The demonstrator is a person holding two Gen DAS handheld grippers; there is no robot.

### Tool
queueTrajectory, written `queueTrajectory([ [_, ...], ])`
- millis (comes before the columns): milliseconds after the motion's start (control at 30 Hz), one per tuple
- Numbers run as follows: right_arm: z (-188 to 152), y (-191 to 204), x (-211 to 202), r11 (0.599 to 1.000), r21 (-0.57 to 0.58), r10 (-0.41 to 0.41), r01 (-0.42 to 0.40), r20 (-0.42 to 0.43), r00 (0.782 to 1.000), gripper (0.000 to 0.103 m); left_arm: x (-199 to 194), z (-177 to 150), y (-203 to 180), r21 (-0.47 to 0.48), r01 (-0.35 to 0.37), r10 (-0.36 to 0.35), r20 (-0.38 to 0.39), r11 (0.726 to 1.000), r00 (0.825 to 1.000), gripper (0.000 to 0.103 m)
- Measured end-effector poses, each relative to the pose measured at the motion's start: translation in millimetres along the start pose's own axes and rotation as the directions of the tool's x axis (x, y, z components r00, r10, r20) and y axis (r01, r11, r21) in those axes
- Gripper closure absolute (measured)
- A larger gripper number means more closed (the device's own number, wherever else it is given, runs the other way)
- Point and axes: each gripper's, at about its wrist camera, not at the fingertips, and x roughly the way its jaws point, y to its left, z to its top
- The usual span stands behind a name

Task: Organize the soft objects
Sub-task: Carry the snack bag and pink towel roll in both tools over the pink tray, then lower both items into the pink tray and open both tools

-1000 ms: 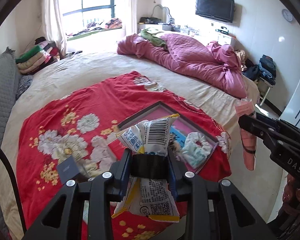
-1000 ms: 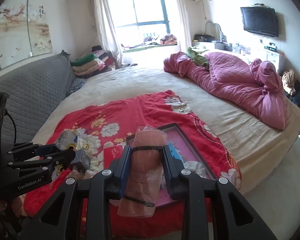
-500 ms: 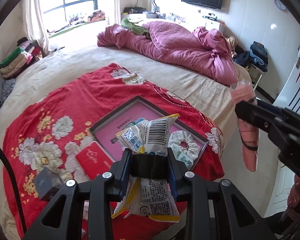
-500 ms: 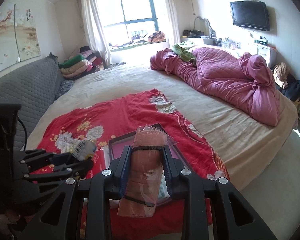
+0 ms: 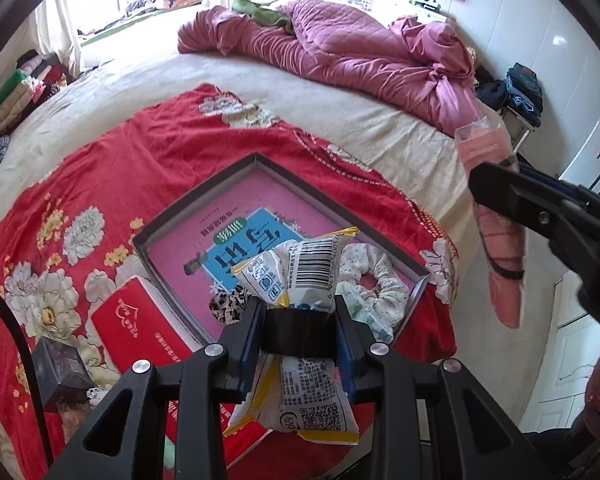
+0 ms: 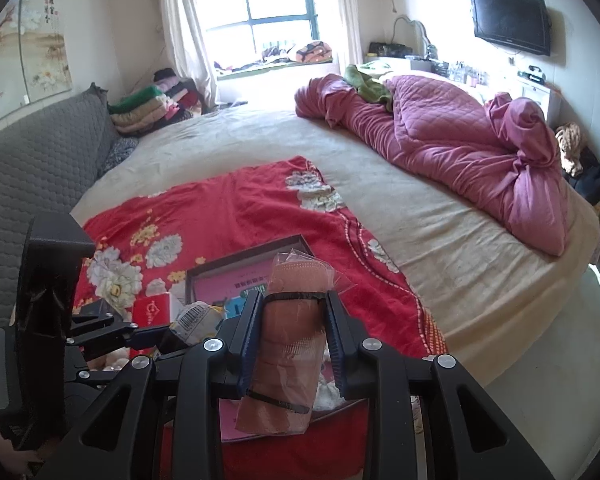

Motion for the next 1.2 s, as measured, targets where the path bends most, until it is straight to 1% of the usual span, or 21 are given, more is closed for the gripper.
queueTrajectory([
  [133,-8.2,-9.8,25.7,1.000,0.010,0.001,0.000,-0.053,0.999,0.072,13.4,-2.0,-1.9,0.008,-0.002,0.002,-0.026,1.000,1.000,0.070],
  [267,-18.6,-19.4,43.6,0.999,0.039,-0.003,0.006,-0.084,0.996,0.072,26.0,-6.5,-2.8,0.005,0.015,-0.015,-0.054,1.000,0.998,0.070],
  [433,-28.7,-22.9,55.9,0.999,0.047,-0.007,0.012,-0.110,0.994,0.072,40.1,-11.9,0.1,-0.013,0.046,-0.046,-0.083,0.999,0.995,0.070],
  [633,-35.0,-25.5,68.1,0.999,0.044,-0.011,0.017,-0.134,0.991,0.072,49.4,-16.4,-2.9,-0.011,0.054,-0.055,-0.098,0.998,0.994,0.070],
  [833,-36.1,-28.0,82.6,0.999,0.033,-0.009,0.014,-0.154,0.988,0.072,56.5,-14.8,-10.1,0.021,0.044,-0.042,-0.096,0.999,0.995,0.070],
  [967,-38.5,-31.5,95.9,0.999,0.043,0.001,0.006,-0.176,0.984,0.072,65.1,-15.5,-14.7,0.041,0.041,-0.036,-0.113,0.998,0.993,0.070],
  [1100,-42.0,-33.2,109.2,0.999,0.033,-0.001,0.008,-0.199,0.980,0.072,74.4,-17.1,-15.7,0.043,0.033,-0.027,-0.128,0.999,0.991,0.070],
  [1200,-43.9,-36.8,118.1,1.000,0.026,-0.008,0.013,-0.211,0.977,0.072,79.1,-17.9,-16.0,0.041,0.040,-0.034,-0.131,0.998,0.991,0.069],
])
